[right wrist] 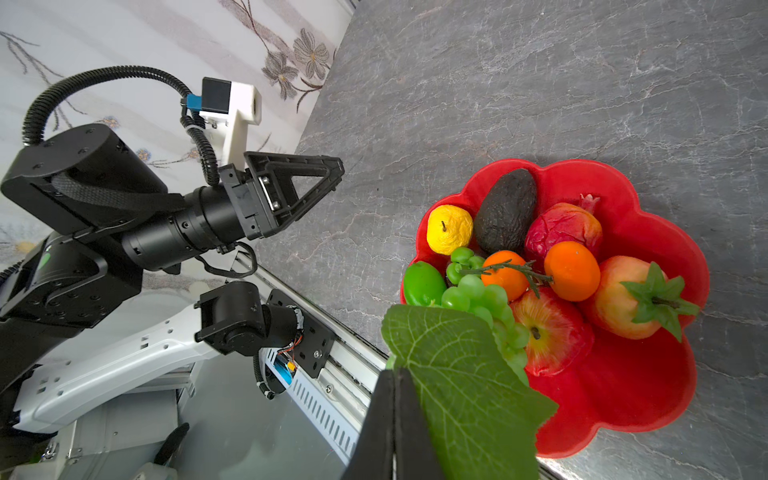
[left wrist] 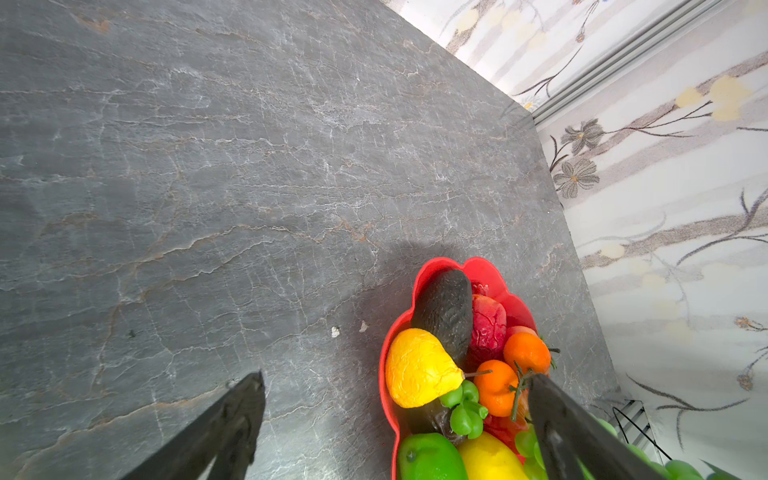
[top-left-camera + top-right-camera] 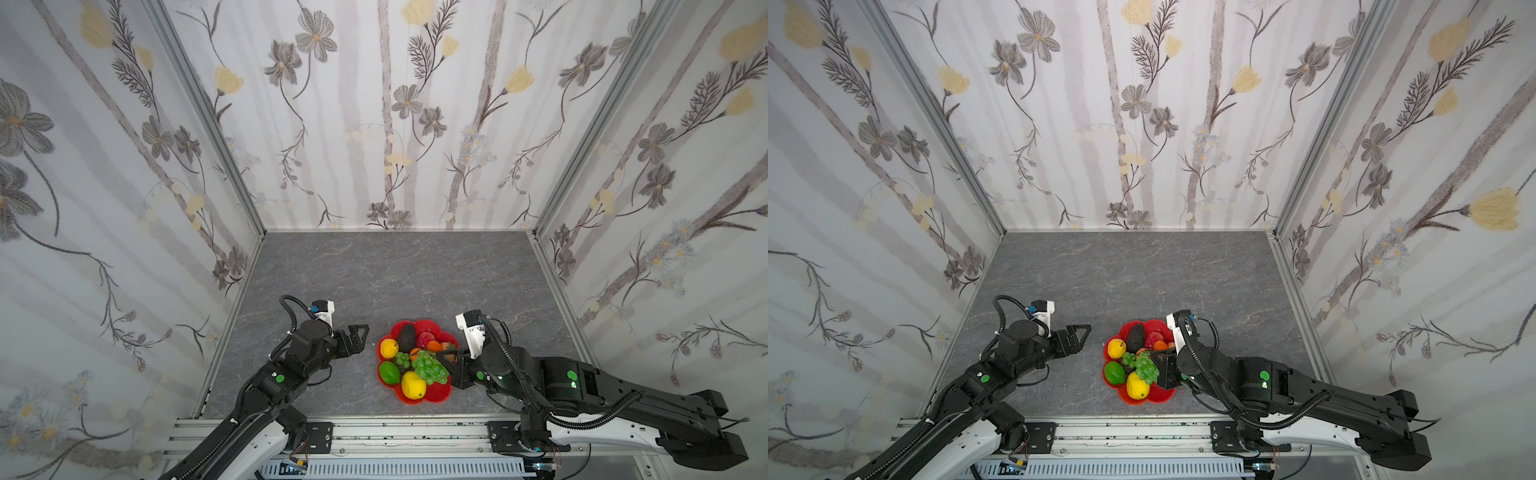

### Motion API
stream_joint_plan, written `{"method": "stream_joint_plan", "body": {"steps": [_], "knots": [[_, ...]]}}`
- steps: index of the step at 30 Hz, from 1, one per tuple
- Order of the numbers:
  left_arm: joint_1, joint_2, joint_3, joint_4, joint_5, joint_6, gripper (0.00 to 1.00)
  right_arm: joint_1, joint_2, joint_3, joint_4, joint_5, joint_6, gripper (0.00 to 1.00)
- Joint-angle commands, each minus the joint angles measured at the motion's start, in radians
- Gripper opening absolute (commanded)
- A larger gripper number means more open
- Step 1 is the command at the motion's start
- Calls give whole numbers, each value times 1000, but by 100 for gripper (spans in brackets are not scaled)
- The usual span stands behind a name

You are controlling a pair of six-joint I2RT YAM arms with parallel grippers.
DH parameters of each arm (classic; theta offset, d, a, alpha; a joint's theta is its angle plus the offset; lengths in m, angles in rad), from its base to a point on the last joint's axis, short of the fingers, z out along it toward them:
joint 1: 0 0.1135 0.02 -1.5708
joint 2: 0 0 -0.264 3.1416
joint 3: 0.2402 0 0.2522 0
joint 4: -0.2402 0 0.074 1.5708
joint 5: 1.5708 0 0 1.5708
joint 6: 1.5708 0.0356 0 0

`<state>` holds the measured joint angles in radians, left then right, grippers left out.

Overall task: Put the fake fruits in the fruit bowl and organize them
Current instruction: 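Lower the grapes onto the bowl's near edge and open the right gripper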

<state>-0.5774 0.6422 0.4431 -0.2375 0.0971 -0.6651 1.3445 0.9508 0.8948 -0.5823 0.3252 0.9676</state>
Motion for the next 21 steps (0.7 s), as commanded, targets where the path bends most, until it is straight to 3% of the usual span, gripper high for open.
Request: {"method": "stream_joint_plan", "body": {"steps": [1, 10, 21], "knots": [[-1, 0, -6, 8, -12, -9, 100, 13, -2, 32, 10, 47, 24, 0], [-1, -3, -18, 5, -22, -5, 100, 52, 18, 68, -14, 69, 32, 0], [-1, -3, -20, 6, -23, -2, 100, 55, 8, -38, 28, 74, 77, 0]]}}
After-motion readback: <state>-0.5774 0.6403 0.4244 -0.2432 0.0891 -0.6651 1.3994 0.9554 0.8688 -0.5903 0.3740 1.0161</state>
